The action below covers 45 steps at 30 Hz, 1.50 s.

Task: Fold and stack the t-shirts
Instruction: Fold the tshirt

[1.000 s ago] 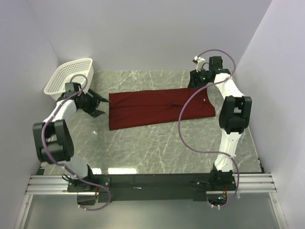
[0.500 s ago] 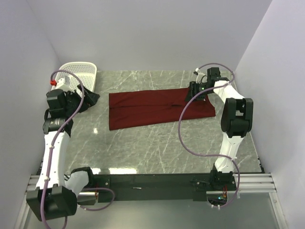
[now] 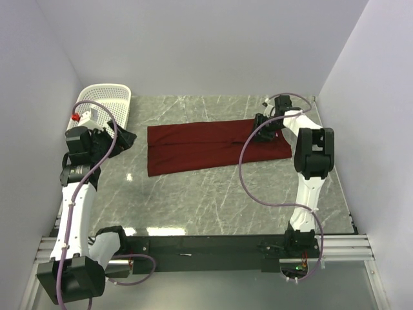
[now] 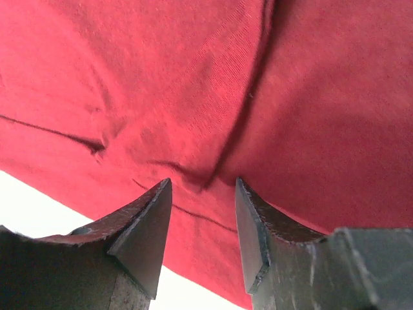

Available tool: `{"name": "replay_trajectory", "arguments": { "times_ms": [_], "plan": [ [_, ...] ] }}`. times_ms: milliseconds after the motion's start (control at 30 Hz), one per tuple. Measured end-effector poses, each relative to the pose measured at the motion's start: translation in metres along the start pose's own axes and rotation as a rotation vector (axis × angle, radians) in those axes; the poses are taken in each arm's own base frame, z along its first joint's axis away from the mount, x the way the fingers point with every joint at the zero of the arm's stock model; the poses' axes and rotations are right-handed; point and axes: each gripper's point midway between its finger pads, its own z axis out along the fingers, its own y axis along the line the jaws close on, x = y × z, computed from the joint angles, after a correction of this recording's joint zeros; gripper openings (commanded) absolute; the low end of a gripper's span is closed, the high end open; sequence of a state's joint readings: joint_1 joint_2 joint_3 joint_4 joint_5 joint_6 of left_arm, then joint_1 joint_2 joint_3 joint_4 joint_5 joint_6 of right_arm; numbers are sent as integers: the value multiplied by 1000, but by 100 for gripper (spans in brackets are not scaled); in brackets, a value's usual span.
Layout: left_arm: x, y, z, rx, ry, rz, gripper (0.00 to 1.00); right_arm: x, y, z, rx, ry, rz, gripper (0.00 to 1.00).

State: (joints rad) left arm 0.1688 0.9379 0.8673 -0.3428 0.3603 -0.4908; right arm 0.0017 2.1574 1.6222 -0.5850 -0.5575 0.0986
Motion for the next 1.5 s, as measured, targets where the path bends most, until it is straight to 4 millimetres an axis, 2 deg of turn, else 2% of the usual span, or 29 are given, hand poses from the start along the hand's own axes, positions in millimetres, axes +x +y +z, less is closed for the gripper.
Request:
{"name": "replay_trajectory", "arguments": {
  "times_ms": [267, 433, 500, 600, 767, 900, 1000, 1133, 1300, 1400, 1500],
  "plan": [
    [-3, -6, -8, 17, -23, 9, 87, -7, 8, 17, -20, 12, 21, 47],
    [0, -5, -8, 13, -16, 6, 87, -9, 15, 18, -56, 15, 38, 45],
    [1, -4, -8, 10, -10, 2, 87, -14, 22, 16, -81, 7, 37, 46],
    [3, -3, -8, 8, -6, 0, 87, -33, 33, 16, -118, -19, 29, 47],
    [5, -2, -7, 2, 5, -5, 86, -65, 45, 32, -163, -59, 5, 50],
    [9, 2, -5, -9, 27, -14, 86, -78, 53, 52, -195, -63, -4, 53],
    [10, 2, -4, -11, 33, -17, 86, -76, 62, 56, -242, -50, -9, 56],
    [9, 0, -4, -3, 32, -27, 86, -75, 81, 46, -358, -51, -26, 58],
    [9, -3, -5, 10, 36, -38, 87, -74, 100, 22, -489, -61, -96, 58],
    [10, -4, -4, 18, 40, -28, 86, -67, 104, 1, -475, -74, -197, 58],
    [13, -3, -1, 27, 61, -17, 85, -52, 103, -34, -382, -91, -295, 58]
  ]
}}
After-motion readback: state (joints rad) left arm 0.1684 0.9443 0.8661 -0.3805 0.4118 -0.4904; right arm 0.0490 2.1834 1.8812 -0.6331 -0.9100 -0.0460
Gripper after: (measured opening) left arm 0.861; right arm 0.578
